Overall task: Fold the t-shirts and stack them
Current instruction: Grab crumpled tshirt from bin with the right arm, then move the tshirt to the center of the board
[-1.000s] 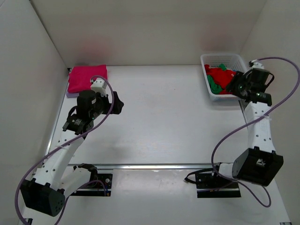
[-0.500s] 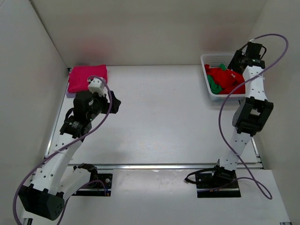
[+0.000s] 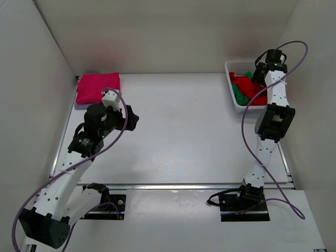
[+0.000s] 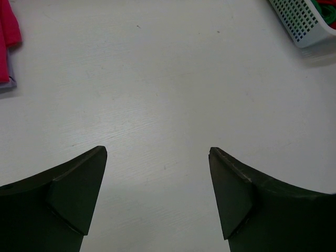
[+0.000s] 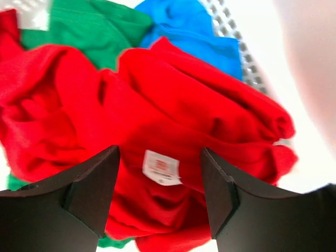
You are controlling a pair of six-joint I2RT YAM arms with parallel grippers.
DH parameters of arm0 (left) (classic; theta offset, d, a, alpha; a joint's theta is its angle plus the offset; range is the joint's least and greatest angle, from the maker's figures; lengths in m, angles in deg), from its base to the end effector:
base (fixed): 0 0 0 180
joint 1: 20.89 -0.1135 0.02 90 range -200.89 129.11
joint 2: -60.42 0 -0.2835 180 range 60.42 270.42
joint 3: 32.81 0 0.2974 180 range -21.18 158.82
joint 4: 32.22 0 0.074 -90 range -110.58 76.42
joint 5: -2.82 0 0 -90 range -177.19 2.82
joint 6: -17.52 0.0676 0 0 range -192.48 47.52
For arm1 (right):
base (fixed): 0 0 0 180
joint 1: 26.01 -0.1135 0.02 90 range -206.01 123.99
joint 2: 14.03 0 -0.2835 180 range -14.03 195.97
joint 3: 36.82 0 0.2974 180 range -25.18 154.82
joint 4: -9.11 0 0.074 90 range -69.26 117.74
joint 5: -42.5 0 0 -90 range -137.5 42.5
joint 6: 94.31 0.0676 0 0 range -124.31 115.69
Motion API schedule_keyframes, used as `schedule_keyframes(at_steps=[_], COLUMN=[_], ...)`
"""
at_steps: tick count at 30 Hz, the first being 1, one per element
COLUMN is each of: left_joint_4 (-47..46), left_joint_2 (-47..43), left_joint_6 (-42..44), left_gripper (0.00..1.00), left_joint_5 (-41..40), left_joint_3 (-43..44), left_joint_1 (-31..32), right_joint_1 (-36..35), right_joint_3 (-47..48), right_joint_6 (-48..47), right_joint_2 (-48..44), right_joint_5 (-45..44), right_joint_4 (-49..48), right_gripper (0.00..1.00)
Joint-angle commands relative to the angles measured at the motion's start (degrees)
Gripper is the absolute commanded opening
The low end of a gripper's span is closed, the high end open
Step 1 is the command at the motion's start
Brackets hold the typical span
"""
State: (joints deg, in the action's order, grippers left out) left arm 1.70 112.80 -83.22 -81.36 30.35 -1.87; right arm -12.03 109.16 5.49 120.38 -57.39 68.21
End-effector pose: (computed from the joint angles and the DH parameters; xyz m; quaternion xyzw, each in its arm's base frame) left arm 0.2521 -0.0941 0.3382 0.0881 0.8293 -0.1822 0.5209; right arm 0.5840 -0.1573 0.2720 0.2219 0.9023 -0.0935 0.3577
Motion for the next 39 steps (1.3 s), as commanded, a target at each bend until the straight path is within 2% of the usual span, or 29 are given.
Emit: schedule_keyframes(at_steps=[1, 2, 3, 4, 6, 7, 11, 13, 14, 15, 16, 17, 18, 20, 22, 23, 26, 27, 29, 31, 35, 39], left_joint_4=[0.13, 0.13, 0.39, 0.22, 0.39, 0.48, 0.48, -0.05, -0.13, -0.13, -0.66, -1.01, -1.62, -1.80, -1.98, -2.15, -2.16, -2.07, -1.45, -1.37, -1.89, -4.61], left_joint_2=[-1.31, -1.66, -1.84, -1.67, -2.02, -1.93, -2.10, -2.37, -2.37, -2.46, -2.72, -2.72, -2.63, -2.20, -2.46, -2.63, -2.63, -2.63, -2.81, -3.51, -4.22, -4.83], left_joint_6=[0.81, 0.72, 0.81, 0.90, 0.46, 0.46, 0.19, 0.19, -0.07, -0.07, -0.24, 0.19, 0.46, 2.12, 2.57, 2.31, 1.95, 1.78, 2.30, 2.39, 1.69, -1.29], left_gripper=[0.91, 0.91, 0.91, 0.91, 0.90, 0.91, 0.90, 0.84, 0.79, 0.59, 0.51, 0.36, 0.32, 0.37, 0.40, 0.40, 0.38, 0.39, 0.40, 0.41, 0.45, 0.53], left_joint_5=[0.85, 0.85, 0.77, 0.77, 0.85, 1.03, 1.64, 1.64, 1.73, 1.82, 0.86, 0.68, 0.42, 0.33, 0.41, 0.42, 1.12, 1.64, 1.82, 2.17, 3.22, 7.26], left_joint_3=[-1.08, -1.43, -1.43, -1.34, -1.78, -1.96, -2.66, -3.10, -3.36, -3.10, -3.27, -3.36, -3.62, -2.93, -2.31, -1.96, -0.64, -0.55, 0.67, 1.03, 0.33, -2.04], left_joint_1=[-0.04, 0.31, -0.04, -0.04, -0.30, -0.48, -1.10, -0.92, -1.62, -1.45, -1.10, -1.27, -1.01, -0.92, -1.36, -1.53, -1.62, -1.80, -1.98, -1.98, -3.38, -4.87], right_joint_1=[0.79, 1.05, 1.31, 1.75, 2.02, 2.11, 0.97, -0.17, -0.27, -0.44, -0.44, -0.44, -1.14, -2.28, -3.68, -4.39, -5.79, -6.76, -13.59, -17.21, -17.49, -15.12], right_joint_3=[-0.40, -1.09, -1.45, -1.10, -1.28, -1.45, -0.32, 0.22, 0.56, 0.83, 1.09, 0.75, 0.05, -3.81, -12.22, -15.05, -33.03, -35.62, -42.82, -46.52, -50.58, -54.18], right_joint_6=[-2.06, -2.33, -2.16, -2.16, -2.94, -3.47, -3.56, -3.91, -4.26, -3.66, -3.30, -3.21, -2.95, -3.56, -3.91, -4.09, -4.09, -4.35, -6.10, -6.47, -6.11, -2.26], right_joint_2=[-0.38, -0.55, -0.29, -0.55, -1.08, -1.43, -5.46, -8.28, -10.90, -13.53, -15.13, -18.62, -22.75, -29.79, -40.92, -43.59, -60.79, -63.28, -70.92, -76.98, -87.02, -89.32], right_joint_5=[-1.89, -0.76, -0.57, 0.56, 3.55, 4.00, 3.83, 2.86, 3.21, 4.17, 4.87, 6.27, 6.55, 5.67, 5.58, 5.93, 12.15, 11.65, 9.89, 11.20, 24.88, 39.92], right_joint_4=[0.87, 0.53, 1.05, 1.14, 1.49, 1.58, 0.97, 0.35, -0.17, -1.05, -1.06, -1.06, -0.53, -0.36, -0.27, 0.17, -2.80, -2.90, -2.55, -2.99, -9.03, -15.99], right_gripper=[0.60, 0.52, 0.37, 0.15, 0.11, 0.00, 0.00, 0.00, 0.00, 0.00, 0.00, 0.00, 0.00, 0.00, 0.00, 0.00, 0.00, 0.00, 0.00, 0.00, 0.00, 0.00])
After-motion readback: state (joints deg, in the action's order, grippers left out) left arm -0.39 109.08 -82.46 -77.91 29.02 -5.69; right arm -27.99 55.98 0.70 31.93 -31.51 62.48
